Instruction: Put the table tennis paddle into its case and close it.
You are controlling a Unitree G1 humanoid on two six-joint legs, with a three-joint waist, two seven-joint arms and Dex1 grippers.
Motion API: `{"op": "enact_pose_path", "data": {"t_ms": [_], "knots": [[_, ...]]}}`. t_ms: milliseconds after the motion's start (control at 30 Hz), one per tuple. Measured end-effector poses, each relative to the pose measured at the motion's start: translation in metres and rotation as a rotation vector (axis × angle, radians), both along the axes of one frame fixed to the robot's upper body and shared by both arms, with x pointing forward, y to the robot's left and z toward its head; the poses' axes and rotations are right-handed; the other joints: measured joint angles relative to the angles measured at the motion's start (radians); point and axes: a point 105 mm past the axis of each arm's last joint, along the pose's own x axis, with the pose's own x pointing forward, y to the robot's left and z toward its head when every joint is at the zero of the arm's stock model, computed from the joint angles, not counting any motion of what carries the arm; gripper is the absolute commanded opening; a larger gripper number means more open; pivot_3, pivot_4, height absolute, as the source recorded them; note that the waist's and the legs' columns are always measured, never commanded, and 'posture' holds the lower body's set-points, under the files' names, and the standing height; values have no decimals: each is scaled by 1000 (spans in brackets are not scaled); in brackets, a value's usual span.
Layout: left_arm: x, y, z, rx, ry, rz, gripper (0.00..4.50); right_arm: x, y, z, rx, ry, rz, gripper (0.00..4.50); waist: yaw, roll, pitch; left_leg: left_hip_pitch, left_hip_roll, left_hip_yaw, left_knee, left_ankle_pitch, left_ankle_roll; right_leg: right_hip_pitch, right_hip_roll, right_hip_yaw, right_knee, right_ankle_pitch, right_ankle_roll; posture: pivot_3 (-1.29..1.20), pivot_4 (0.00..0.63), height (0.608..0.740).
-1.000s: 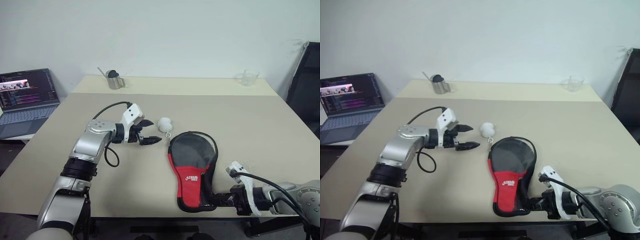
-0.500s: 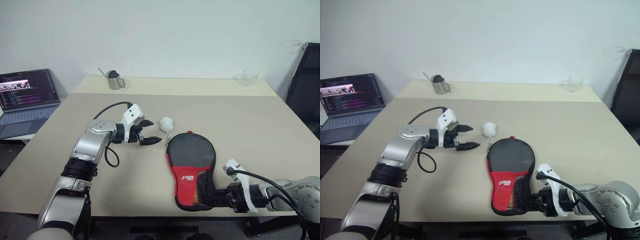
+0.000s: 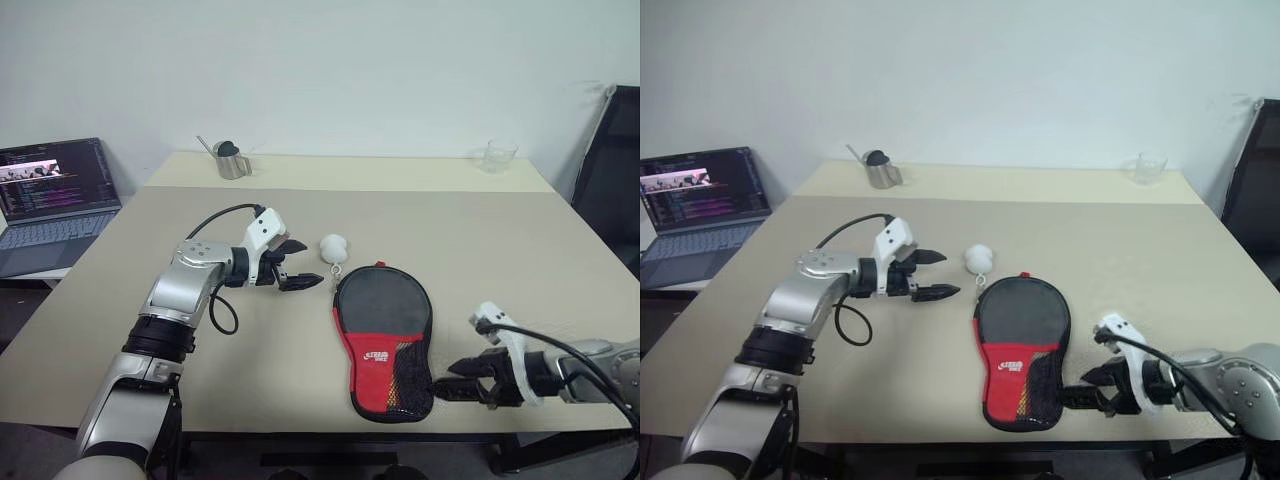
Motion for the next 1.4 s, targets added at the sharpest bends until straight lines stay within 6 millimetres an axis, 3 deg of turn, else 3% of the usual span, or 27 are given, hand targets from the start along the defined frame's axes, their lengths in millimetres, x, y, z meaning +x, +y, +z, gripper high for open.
{"op": "enact_pose_path", "data": {"t_ms": [200,400,533,700,933,1133,1400], "knots": [[1,-1,0,-1,-1,-2,4500,57,1,37,67,-216,-111,4464,-2,0,0,0,0,0,0,0,0,0,1,0,0,0,0,0,150,740],[12,-6,2,-12,-25,52,4500,88,28,15,83,-207,-183,4464,2,0,0,-2,0,0,0,0,0,-1,0,0,0,0,1,0,150,740],[28,-14,-2,-23,-27,131,4500,103,50,25,121,-321,-210,4464,3,0,0,-2,-1,1,2,0,0,-1,0,0,0,1,2,0,150,740],[46,-26,-4,-39,-5,214,4500,110,75,27,164,-455,-205,4464,3,0,0,-2,-1,0,2,0,0,-1,0,0,0,1,2,0,150,740],[56,-38,-13,-43,48,255,4500,108,95,-3,126,-561,-173,4464,0,0,0,-2,-1,1,2,0,0,-1,0,-1,1,1,2,0,150,740],[64,-48,-16,-60,61,310,4500,106,103,-26,171,-552,-182,4464,0,0,0,-1,-1,1,2,0,0,-1,0,0,2,1,2,0,150,740],[72,-57,-29,-60,93,419,4500,97,117,-32,225,-535,-97,4464,-2,-1,-1,1,-1,1,2,0,0,0,1,-1,4,1,2,0,150,740]]}}
